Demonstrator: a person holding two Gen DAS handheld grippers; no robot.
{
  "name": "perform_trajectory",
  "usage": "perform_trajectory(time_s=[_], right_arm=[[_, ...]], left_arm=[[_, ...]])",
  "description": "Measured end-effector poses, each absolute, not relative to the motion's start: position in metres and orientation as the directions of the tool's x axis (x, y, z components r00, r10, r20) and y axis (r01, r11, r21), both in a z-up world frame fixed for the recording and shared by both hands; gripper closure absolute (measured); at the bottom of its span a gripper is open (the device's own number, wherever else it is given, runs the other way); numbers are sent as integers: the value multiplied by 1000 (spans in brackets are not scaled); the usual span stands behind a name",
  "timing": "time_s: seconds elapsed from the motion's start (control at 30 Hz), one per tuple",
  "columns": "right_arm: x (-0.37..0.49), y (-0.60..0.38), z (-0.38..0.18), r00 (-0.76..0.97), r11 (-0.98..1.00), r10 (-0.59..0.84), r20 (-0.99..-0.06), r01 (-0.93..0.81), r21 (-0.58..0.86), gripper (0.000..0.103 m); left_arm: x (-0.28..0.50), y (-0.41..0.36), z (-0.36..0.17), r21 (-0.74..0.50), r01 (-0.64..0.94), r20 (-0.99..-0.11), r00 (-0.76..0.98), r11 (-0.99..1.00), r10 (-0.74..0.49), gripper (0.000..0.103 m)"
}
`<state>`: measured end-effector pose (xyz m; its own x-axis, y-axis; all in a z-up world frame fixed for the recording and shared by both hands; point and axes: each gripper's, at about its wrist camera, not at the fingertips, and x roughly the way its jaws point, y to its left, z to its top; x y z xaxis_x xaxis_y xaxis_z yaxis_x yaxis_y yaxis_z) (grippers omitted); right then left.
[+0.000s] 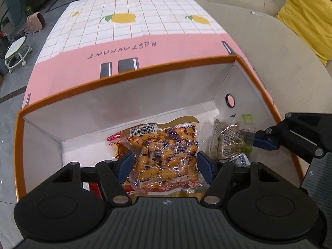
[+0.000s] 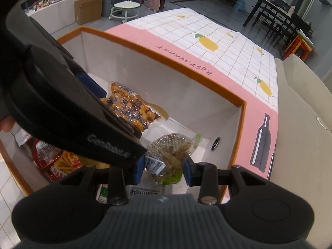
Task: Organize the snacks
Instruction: 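Lower both packets into the box and open both tools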
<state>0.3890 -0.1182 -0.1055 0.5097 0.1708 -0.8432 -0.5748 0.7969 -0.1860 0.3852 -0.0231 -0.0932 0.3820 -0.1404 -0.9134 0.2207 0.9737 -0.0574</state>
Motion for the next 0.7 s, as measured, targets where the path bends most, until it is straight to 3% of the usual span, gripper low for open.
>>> perform_trajectory(time_s=[0.5,0.67,0.7], right_arm=[[378,-106,-105,507,745,101,-856,-608,-272,64],[375,-110,-103,518,744,105,-849,-607,-279,56],[374,-110,-100,519,747,108,-848,-605,-276,50]], left_arm=[[384,-17,-102,-44,186,-926,360,982,-109,26],[379,-16,-92,-43,187,-915,386,981,-114,24],[377,-15,-90,-46,186,-912,393,981,-117,24]])
